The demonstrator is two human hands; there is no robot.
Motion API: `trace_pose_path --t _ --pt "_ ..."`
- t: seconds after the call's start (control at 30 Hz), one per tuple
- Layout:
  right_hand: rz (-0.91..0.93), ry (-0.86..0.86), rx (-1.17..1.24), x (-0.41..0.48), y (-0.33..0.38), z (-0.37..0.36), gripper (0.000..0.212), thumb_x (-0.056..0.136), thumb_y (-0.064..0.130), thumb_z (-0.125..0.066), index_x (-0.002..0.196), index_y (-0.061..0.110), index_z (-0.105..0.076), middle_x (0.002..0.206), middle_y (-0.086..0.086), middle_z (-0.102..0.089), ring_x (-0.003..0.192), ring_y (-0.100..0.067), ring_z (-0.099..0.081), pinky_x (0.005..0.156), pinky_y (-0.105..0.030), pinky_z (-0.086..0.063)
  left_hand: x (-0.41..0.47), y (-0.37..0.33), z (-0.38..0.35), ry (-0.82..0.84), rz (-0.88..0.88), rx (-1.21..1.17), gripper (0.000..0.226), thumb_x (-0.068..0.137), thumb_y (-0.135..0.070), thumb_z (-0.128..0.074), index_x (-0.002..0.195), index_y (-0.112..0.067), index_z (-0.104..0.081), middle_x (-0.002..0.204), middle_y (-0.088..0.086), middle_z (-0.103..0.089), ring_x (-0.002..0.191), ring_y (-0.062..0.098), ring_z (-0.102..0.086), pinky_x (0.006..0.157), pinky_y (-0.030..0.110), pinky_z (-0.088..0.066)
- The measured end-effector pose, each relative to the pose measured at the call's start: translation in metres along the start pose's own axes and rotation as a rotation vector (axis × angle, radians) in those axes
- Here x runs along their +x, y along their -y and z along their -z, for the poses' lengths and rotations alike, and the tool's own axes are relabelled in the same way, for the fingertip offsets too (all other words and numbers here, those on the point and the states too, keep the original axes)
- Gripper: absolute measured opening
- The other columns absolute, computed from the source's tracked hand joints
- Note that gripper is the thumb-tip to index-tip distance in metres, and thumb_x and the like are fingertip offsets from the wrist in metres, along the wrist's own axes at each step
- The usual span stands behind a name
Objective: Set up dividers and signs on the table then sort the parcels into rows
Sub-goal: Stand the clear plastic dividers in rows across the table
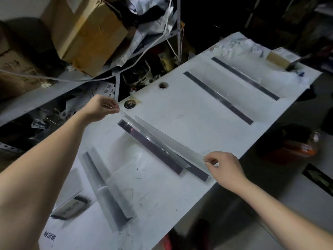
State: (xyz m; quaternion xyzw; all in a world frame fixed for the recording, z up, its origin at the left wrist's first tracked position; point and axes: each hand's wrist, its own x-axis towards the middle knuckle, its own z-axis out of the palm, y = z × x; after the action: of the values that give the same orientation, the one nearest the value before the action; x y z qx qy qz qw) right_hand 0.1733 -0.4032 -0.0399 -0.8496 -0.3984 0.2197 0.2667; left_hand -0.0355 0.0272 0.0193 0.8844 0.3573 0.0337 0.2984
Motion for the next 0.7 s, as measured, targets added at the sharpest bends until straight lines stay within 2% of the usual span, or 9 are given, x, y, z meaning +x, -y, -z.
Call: trace_pose_path --t 0.07,0.17,0.27,0.33,0.43,0.53,0.63,0.7 --pt "-0.010 0.004 0.011 0.004 -0.015 0.014 0.011 0.092 0.017 -0.072 0.101 0.018 -0.078 0.086 0.021 -0.067 0.086 -0.003 -0.066 0.083 -0.026 -0.057 0.014 -0.019 -0.004 -0.021 -0.017 0.007 0.005 0.087 -0.015 -0.080 0.086 -0.016 -0.076 0.089 0.000 -0.076 0.088 0.021 -0.073 0.084 0.042 -0.058" --pt "-0.037 -0.005 0.031 0.010 -0.035 0.033 0.010 0.092 0.017 -0.072 0.100 0.019 -0.078 0.088 0.020 -0.069 0.086 -0.002 -0.066 0.081 -0.027 -0.058 0.036 -0.045 -0.007 -0.039 -0.028 0.017 0.004 0.087 -0.013 -0.080 0.088 -0.014 -0.076 0.088 0.001 -0.076 0.084 0.017 -0.071 0.072 0.026 -0.052" --pt "-0.090 -0.020 0.061 0.017 -0.055 0.048 0.010 0.092 0.017 -0.072 0.098 0.021 -0.078 0.086 0.021 -0.068 0.085 0.003 -0.064 0.078 -0.020 -0.055 0.067 -0.067 -0.010 -0.027 -0.043 0.044 0.006 0.087 -0.013 -0.080 0.093 -0.012 -0.076 0.091 0.001 -0.076 0.083 0.012 -0.071 0.072 0.021 -0.051" --pt "-0.125 -0.029 0.072 0.022 -0.064 0.055 0.011 0.093 0.018 -0.072 0.101 0.023 -0.077 0.086 0.024 -0.065 0.084 0.005 -0.062 0.077 -0.017 -0.053 0.089 -0.077 -0.014 -0.003 -0.061 0.053 0.007 0.087 -0.010 -0.079 0.094 -0.008 -0.076 0.092 0.004 -0.076 0.083 0.012 -0.071 0.076 0.025 -0.056" --pt "-0.169 -0.056 0.086 0.031 -0.071 0.061 0.010 0.093 0.019 -0.072 0.101 0.023 -0.077 0.085 0.026 -0.064 0.084 0.006 -0.062 0.072 -0.010 -0.049 0.122 -0.086 -0.026 0.026 -0.075 0.032 0.007 0.087 -0.007 -0.078 0.093 -0.006 -0.075 0.092 0.008 -0.076 0.089 0.023 -0.074 0.089 0.039 -0.059" --pt "-0.208 -0.076 0.086 0.042 -0.075 0.064 0.010 0.092 0.018 -0.073 0.101 0.023 -0.077 0.085 0.024 -0.066 0.085 0.005 -0.063 0.075 -0.015 -0.053 0.156 -0.088 -0.038 0.049 -0.093 0.012 0.004 0.087 -0.009 -0.079 0.089 -0.009 -0.075 0.090 0.007 -0.076 0.090 0.026 -0.073 0.089 0.042 -0.057" --pt "-0.250 -0.098 0.087 0.050 -0.074 0.060 0.012 0.091 0.017 -0.074 0.102 0.022 -0.077 0.086 0.024 -0.066 0.085 0.004 -0.064 0.073 -0.010 -0.049 0.186 -0.084 -0.049 0.062 -0.111 -0.009 0.005 0.087 -0.013 -0.080 0.087 -0.013 -0.075 0.086 0.005 -0.075 0.085 0.025 -0.071 0.084 0.039 -0.055" --pt "-0.268 -0.105 0.094 0.055 -0.072 0.056 0.012 0.091 0.017 -0.074 0.101 0.021 -0.078 0.086 0.025 -0.066 0.086 0.003 -0.064 0.076 -0.016 -0.054 0.203 -0.082 -0.056 0.067 -0.128 -0.026 0.006 0.087 -0.014 -0.080 0.088 -0.012 -0.075 0.083 0.001 -0.072 0.082 0.019 -0.068 0.076 0.030 -0.052"
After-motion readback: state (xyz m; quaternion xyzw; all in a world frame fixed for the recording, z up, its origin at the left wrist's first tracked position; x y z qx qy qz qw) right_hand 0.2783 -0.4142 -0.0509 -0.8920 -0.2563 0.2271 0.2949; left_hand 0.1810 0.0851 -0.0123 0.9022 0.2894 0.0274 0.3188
